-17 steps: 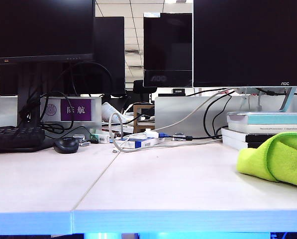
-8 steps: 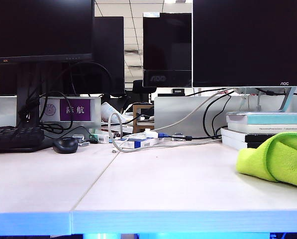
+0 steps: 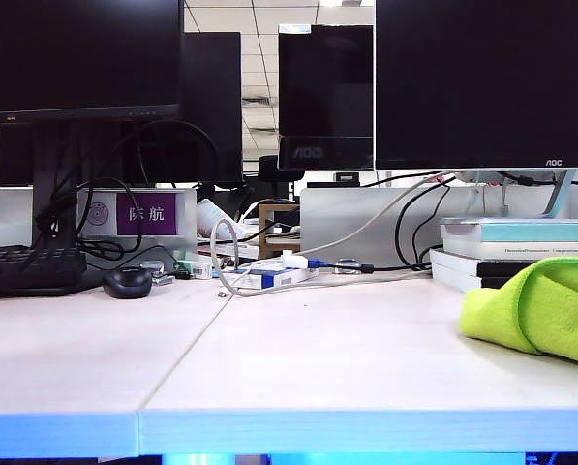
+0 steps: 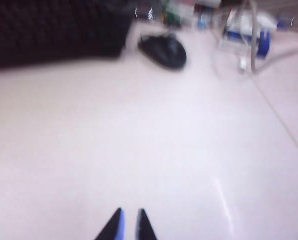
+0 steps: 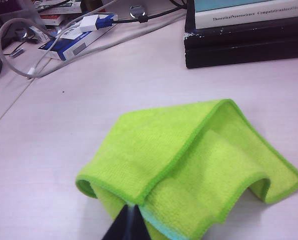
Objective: Wipe the table from left to right using the rag.
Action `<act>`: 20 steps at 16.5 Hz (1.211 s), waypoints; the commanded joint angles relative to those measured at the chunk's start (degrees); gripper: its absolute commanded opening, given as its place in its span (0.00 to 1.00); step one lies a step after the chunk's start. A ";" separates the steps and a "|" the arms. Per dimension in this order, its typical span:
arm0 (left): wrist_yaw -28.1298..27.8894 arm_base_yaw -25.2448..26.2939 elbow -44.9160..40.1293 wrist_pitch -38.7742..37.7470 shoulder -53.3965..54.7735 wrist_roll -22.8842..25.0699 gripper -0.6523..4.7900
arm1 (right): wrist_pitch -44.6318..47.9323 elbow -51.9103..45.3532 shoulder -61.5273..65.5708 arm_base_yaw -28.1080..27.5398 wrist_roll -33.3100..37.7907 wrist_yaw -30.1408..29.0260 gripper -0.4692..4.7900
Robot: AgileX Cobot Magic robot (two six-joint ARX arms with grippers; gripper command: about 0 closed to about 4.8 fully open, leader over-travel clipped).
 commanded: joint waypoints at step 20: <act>1.31 -0.04 -0.94 1.42 0.04 0.13 0.23 | 14.45 -8.20 -0.07 -9.92 -8.22 9.92 0.08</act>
